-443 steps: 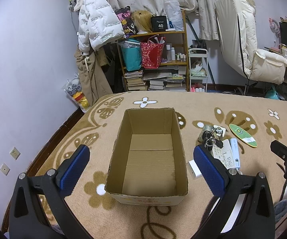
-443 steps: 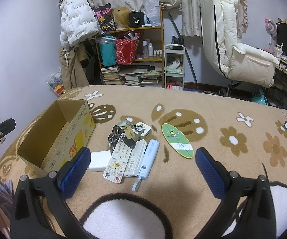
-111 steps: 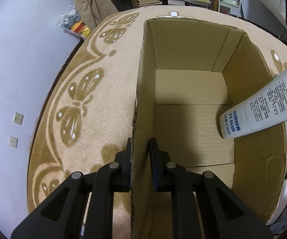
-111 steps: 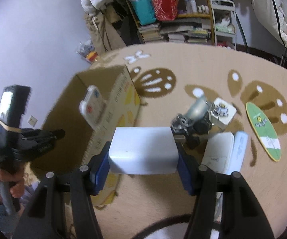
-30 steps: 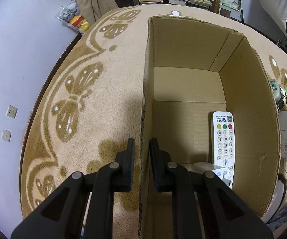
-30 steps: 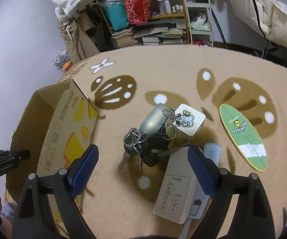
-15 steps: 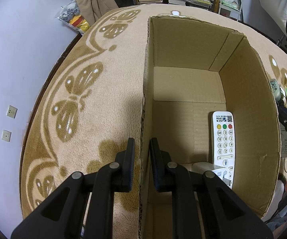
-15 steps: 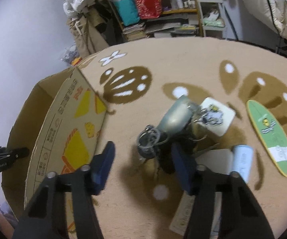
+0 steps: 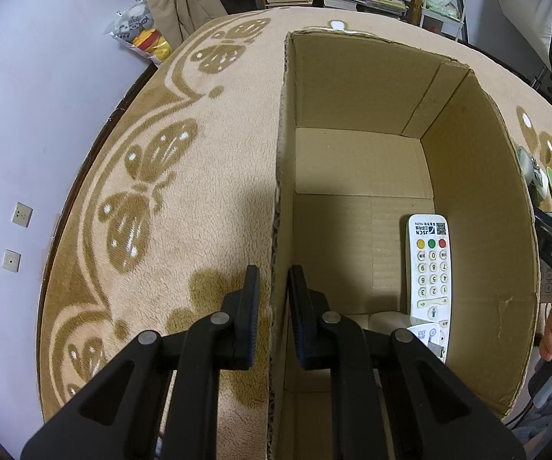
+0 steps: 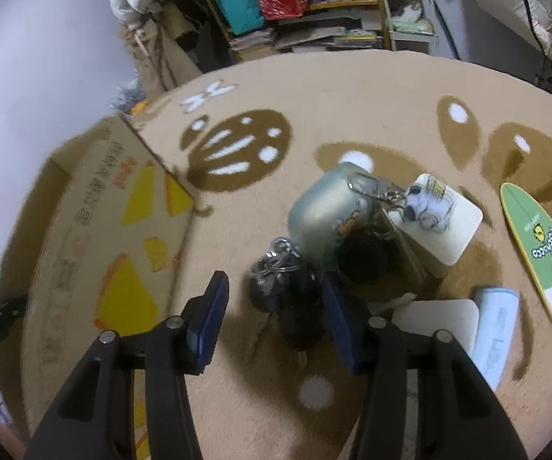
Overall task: Organize rigid objects
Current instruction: 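Lower the right gripper onto the key bundle and close it, then lift the key bundle with the right gripper toward the box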
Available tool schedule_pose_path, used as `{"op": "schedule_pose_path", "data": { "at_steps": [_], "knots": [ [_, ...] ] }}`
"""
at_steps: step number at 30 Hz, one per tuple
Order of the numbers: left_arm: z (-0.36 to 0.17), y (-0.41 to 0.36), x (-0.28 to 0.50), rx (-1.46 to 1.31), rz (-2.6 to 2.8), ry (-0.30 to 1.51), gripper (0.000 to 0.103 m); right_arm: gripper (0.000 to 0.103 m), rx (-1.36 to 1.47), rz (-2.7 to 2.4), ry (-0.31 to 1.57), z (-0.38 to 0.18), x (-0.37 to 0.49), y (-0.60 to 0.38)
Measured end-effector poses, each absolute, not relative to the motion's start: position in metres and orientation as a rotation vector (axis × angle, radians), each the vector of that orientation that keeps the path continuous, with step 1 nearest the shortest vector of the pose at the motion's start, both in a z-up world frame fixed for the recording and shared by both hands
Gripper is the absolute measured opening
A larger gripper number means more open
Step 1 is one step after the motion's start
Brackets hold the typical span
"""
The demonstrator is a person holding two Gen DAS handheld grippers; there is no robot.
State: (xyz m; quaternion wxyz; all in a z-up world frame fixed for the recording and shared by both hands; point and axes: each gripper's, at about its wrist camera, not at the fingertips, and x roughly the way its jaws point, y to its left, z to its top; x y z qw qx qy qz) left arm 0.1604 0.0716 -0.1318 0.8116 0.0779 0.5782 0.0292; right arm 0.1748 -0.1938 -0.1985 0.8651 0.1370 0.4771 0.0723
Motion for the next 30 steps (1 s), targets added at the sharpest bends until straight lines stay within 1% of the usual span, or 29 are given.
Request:
{"op": "schedule_pose_path", "data": {
  "at_steps": [5, 6, 7, 9, 11, 12, 13, 16, 21, 30],
  "knots": [
    [-0.132, 0.072, 0.161, 0.162, 0.061, 1.237, 0.015, 0.054, 0.235, 0.138, 1.019, -0.203, 0.182, -0.185],
    [-0.132, 0.072, 0.161, 0.162, 0.061, 1.237, 0.015, 0.048, 0.226, 0.134, 1.024, -0.203, 0.183, -0.184],
    [-0.132, 0.071, 0.161, 0.164, 0.061, 1.236, 0.015, 0.035, 0.208, 0.119, 1.027, -0.203, 0.183, -0.182],
    [-0.132, 0.072, 0.161, 0.162, 0.061, 1.236, 0.015, 0.027, 0.178, 0.105, 1.036, -0.204, 0.181, -0.18],
    [-0.132, 0.072, 0.161, 0.159, 0.061, 1.238, 0.015, 0.023, 0.208, 0.111, 1.05, -0.203, 0.178, -0.183],
    [-0.131, 0.072, 0.161, 0.157, 0.061, 1.238, 0.015, 0.018, 0.219, 0.114, 1.038, -0.199, 0.175, -0.184],
    [-0.131, 0.072, 0.16, 0.155, 0.06, 1.238, 0.015, 0.016, 0.228, 0.118, 1.028, -0.195, 0.172, -0.185],
    [-0.13, 0.073, 0.16, 0.153, 0.059, 1.238, 0.015, 0.013, 0.249, 0.124, 0.994, -0.185, 0.165, -0.187],
    [-0.13, 0.074, 0.161, 0.15, 0.058, 1.239, 0.015, 0.013, 0.289, 0.13, 0.951, -0.168, 0.159, -0.191],
    [-0.13, 0.075, 0.161, 0.148, 0.057, 1.239, 0.015, 0.013, 0.27, 0.207, 0.812, -0.105, 0.159, -0.173]
  ]
}}
